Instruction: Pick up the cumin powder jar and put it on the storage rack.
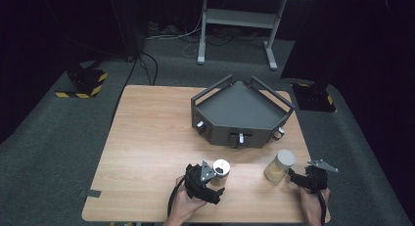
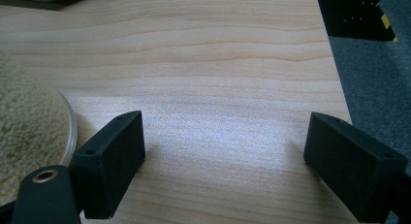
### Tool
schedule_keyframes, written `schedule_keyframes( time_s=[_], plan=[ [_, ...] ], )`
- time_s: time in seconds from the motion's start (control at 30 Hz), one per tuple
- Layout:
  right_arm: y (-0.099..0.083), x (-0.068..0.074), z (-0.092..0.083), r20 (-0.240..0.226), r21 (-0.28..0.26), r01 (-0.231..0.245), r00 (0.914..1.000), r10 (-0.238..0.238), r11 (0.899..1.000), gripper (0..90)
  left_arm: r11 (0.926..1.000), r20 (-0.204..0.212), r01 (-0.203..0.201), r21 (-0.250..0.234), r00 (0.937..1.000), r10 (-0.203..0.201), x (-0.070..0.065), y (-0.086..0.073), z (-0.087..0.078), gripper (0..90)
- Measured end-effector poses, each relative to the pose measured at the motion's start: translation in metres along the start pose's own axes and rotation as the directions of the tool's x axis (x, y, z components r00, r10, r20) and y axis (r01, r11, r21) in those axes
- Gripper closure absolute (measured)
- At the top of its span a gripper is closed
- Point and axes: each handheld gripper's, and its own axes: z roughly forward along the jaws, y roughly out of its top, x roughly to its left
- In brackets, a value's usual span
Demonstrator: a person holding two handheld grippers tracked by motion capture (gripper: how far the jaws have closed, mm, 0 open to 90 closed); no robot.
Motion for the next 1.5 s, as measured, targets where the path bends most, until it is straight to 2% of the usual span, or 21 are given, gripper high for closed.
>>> schedule_keyframes(
  time_s=[0.13, 0.17, 0.27, 0.57, 0.77, 1.5],
  plan=[
    [0.000, 0.000, 0.000, 0.000, 0.000, 0.000, 1.0000, 0.000, 1.000, 14.2, 0.9999, -0.012, -0.009, 0.007, 0.9999, 0.009, -0.004, 0.005, 0.005, 0.9],
    [0.000, 0.000, 0.000, 0.000, 0.000, 0.000, 1.0000, 0.000, 1.000, 14.2, 0.9996, -0.018, -0.028, 0.008, 0.9994, 0.028, -0.005, 0.008, 0.008, 1.2],
    [0.000, 0.000, 0.000, 0.000, 0.000, 0.000, 1.0000, 0.000, 1.000, 14.2, 0.9991, -0.028, -0.038, 0.015, 0.9989, 0.039, -0.008, 0.010, 0.011, 1.6],
    [0.000, 0.000, 0.000, -0.001, 0.000, 0.001, 1.0000, -0.001, 1.000, 14.1, 0.9992, -0.056, -0.029, 0.029, 0.9980, 0.030, -0.015, 0.017, 0.019, 4.2],
    [0.000, 0.000, 0.000, -0.001, 0.000, 0.000, 1.0000, 0.000, 1.000, 14.1, 0.9988, -0.066, -0.036, 0.034, 0.9971, 0.038, -0.018, 0.020, 0.024, 7.0],
    [0.000, 0.000, 0.000, -0.003, 0.001, 0.002, 1.0000, -0.002, 1.000, 13.9, 0.9997, -0.095, -0.003, 0.023, 0.9955, 0.005, -0.023, 0.021, 0.033, 27.9]
  ],
)
